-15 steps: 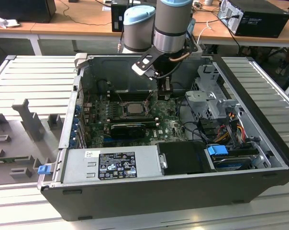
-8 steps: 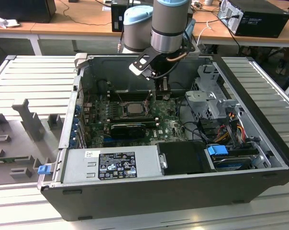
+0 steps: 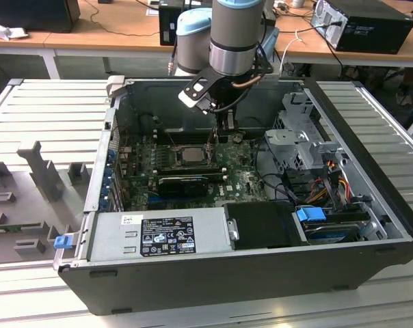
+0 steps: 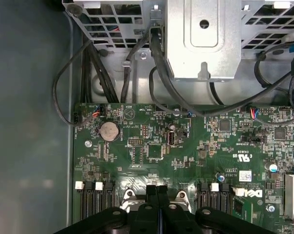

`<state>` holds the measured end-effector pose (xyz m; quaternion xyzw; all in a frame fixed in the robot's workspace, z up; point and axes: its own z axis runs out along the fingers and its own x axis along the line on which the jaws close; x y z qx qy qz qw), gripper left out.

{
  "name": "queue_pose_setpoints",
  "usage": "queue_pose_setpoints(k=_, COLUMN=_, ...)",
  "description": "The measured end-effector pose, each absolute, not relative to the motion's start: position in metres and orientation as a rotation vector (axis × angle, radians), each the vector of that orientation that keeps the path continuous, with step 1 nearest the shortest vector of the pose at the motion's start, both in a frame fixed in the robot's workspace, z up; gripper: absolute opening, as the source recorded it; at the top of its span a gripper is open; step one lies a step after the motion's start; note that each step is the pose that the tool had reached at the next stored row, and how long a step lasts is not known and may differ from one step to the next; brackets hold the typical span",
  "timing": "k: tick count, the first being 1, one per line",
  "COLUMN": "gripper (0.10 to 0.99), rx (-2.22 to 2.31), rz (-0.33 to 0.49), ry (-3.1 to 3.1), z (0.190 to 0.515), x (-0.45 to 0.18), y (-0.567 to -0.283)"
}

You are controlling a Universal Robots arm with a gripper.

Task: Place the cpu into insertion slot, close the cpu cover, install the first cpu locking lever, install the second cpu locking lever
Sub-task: 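Close the cpu cover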

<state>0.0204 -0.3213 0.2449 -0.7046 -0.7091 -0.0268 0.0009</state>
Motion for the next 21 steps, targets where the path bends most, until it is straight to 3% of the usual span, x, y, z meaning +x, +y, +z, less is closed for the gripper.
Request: queue_pose_setpoints(k=21, gripper=0.106, rx=-2.212, rz=-0.084, ry=-2.226, z=0.245, x=0.005, y=-0.321)
